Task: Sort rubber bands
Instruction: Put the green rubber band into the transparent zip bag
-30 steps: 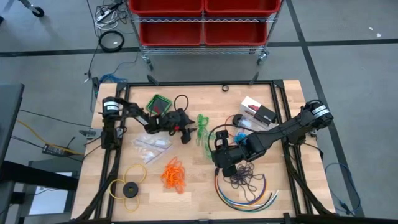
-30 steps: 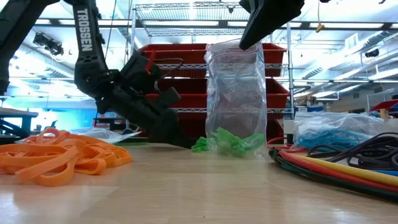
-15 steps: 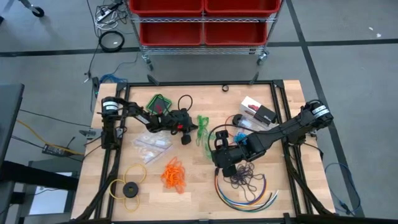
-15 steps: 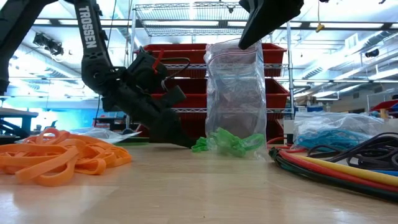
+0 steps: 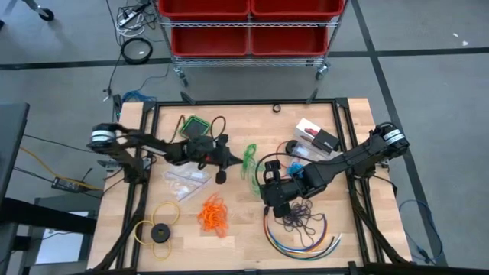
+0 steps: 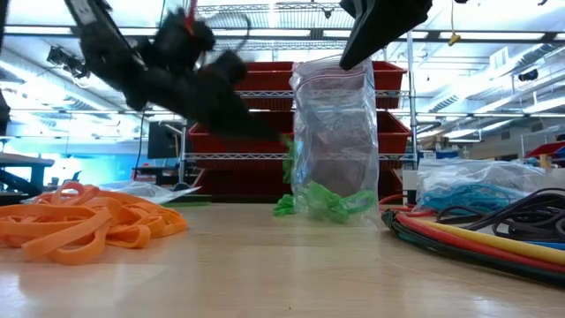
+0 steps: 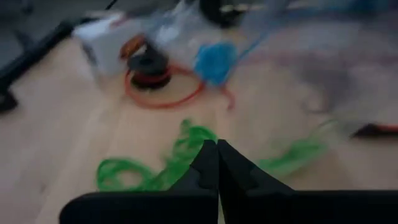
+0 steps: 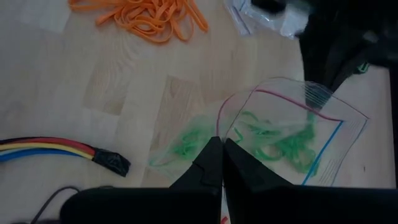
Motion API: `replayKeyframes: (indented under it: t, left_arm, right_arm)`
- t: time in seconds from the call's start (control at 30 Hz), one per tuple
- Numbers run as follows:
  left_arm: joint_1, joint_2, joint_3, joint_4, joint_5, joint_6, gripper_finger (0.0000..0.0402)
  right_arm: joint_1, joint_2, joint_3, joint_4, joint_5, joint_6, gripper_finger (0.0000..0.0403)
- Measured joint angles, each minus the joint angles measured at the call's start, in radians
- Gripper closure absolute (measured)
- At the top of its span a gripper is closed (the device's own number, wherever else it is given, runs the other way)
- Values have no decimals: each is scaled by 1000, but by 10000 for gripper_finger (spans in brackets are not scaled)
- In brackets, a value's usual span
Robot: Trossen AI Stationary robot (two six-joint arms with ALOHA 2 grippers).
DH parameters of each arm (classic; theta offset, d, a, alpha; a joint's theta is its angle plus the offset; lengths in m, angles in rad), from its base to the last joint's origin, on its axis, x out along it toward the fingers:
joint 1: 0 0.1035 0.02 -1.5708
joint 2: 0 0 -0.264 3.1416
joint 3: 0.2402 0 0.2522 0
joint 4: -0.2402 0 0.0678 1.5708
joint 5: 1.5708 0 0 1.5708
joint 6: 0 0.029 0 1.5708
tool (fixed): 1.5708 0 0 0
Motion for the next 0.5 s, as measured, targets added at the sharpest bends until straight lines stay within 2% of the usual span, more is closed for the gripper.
replayKeyframes:
  t: [0.17, 0.3, 0.37, 0.4, 0.47, 0.5]
  left_arm:
    - [-19, -158, 1, -4, -15, 10, 401]
    - [-32, -210, 0, -23, 3, -10, 401]
    - [-32, -218, 1, -43, -46, -10, 401]
    - [-31, -217, 3, -80, -95, -11, 401]
    - [-6, -202, 27, -265, -196, -11, 401]
    - [14, -190, 49, -358, -208, -13, 401]
  right_arm:
    - [0, 0, 0, 6, 0, 2, 403]
    - [0, 0, 0, 7, 0, 4, 403]
    - [1, 0, 0, 7, 0, 5, 403]
    - [1, 0, 0, 6, 0, 5, 403]
    - [1, 0, 0, 7, 0, 5, 403]
    - [1, 0, 0, 7, 0, 5, 403]
